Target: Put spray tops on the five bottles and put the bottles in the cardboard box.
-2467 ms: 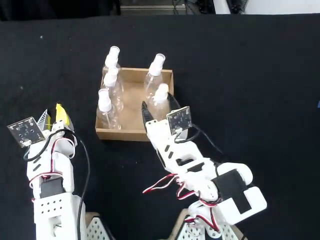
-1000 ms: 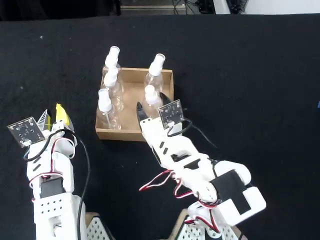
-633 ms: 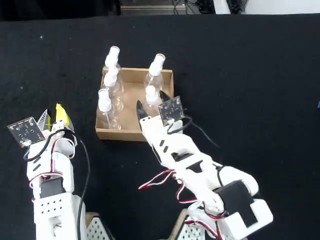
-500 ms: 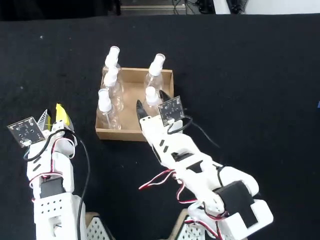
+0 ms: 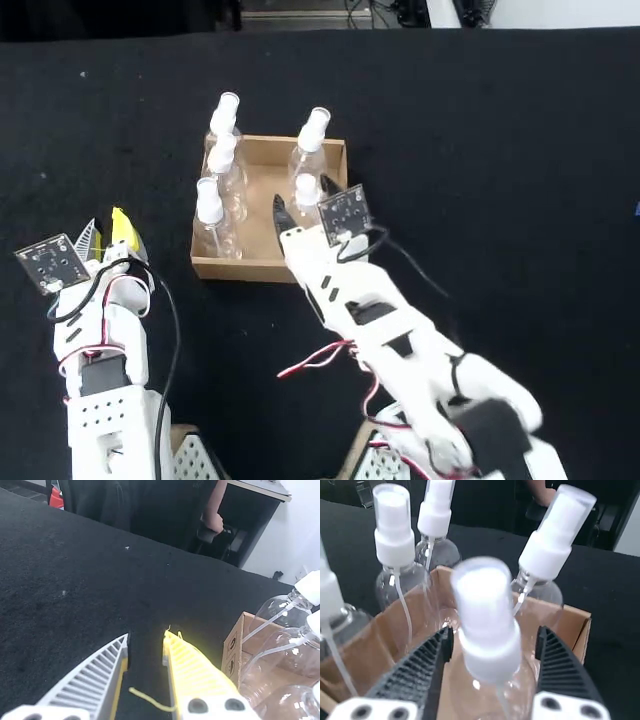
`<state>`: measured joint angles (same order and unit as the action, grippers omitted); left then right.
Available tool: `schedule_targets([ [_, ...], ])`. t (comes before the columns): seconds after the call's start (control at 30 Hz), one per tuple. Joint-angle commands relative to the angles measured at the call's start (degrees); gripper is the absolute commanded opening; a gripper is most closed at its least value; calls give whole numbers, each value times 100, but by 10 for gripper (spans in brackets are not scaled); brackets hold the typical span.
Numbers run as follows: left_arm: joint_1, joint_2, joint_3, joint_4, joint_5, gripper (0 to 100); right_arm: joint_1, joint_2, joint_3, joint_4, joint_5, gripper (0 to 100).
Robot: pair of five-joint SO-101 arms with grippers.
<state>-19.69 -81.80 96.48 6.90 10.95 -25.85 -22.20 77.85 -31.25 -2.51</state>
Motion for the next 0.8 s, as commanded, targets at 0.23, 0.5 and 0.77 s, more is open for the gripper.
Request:
schedule_targets([
  [0.23,-40,-44,136,9,-9,105,-62,-1516,-576,1266,0,234],
  [0.5,-40,-44,136,9,-9,105,-62,-2000,-1499,2418,-9,234],
  [0.77,-40,-44,136,9,-9,105,-44,-2835,-2255,3947,-9,234],
])
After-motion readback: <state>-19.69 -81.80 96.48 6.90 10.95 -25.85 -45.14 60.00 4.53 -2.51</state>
